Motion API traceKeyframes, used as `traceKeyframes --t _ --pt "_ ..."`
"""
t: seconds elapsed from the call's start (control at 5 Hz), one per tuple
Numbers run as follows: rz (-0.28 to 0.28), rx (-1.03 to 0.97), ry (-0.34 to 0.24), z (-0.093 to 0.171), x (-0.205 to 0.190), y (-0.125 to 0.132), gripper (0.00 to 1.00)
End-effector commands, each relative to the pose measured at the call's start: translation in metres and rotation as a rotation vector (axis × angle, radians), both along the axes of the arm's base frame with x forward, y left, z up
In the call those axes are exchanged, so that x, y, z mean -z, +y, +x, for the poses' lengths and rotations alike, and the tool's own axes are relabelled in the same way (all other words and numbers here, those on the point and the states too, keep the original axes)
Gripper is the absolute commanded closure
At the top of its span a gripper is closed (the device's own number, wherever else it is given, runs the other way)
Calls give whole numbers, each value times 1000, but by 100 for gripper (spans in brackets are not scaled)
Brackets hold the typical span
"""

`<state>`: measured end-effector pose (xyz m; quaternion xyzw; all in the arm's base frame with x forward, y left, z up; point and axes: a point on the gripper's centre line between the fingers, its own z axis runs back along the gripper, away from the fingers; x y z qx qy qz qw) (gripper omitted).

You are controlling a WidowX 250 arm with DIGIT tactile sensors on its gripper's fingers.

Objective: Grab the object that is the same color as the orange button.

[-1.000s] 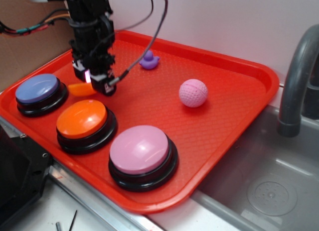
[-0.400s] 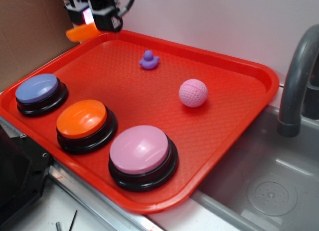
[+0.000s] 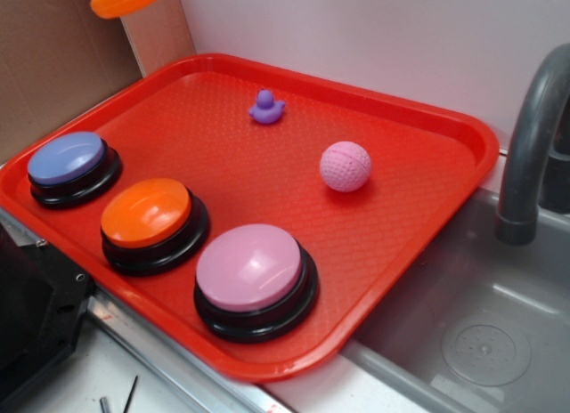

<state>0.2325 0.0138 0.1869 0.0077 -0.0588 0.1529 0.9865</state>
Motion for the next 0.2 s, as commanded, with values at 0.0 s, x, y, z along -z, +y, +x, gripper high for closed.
traceKeyframes --t 0.0 --pt "102 -80 -91 -1 -17 1 100"
